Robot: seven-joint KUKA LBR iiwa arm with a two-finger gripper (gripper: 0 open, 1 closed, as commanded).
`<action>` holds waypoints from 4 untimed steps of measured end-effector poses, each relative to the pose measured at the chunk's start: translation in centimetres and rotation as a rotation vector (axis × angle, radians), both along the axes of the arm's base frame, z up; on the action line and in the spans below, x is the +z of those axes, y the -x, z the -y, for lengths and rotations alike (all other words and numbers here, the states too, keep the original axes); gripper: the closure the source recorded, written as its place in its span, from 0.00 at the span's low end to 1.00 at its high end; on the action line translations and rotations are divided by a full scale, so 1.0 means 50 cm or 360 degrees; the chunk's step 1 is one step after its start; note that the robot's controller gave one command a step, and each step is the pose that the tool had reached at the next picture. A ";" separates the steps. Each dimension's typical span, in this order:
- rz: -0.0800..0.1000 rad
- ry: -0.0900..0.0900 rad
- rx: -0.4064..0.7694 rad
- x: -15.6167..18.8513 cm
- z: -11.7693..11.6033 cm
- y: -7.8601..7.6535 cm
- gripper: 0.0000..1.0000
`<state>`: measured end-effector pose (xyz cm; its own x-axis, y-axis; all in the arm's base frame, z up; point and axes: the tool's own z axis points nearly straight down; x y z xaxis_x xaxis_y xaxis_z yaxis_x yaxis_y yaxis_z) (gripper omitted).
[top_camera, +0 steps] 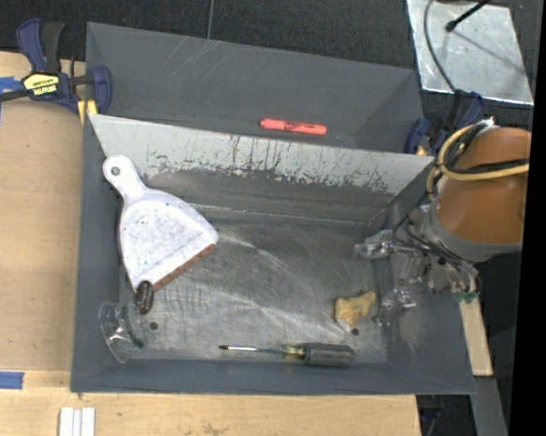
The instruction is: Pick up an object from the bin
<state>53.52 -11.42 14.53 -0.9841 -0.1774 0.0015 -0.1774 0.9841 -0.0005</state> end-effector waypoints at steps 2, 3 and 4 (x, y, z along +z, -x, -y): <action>0.0015 0.0000 0.0287 -0.152 -0.016 0.015 0.00; 0.0033 0.0004 0.0694 -0.141 -0.008 -0.005 1.00; 0.0033 0.0004 0.0694 -0.141 -0.008 -0.005 1.00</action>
Offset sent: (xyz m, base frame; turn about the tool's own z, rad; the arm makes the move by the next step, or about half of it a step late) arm -0.0094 0.0083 -0.0753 -0.1845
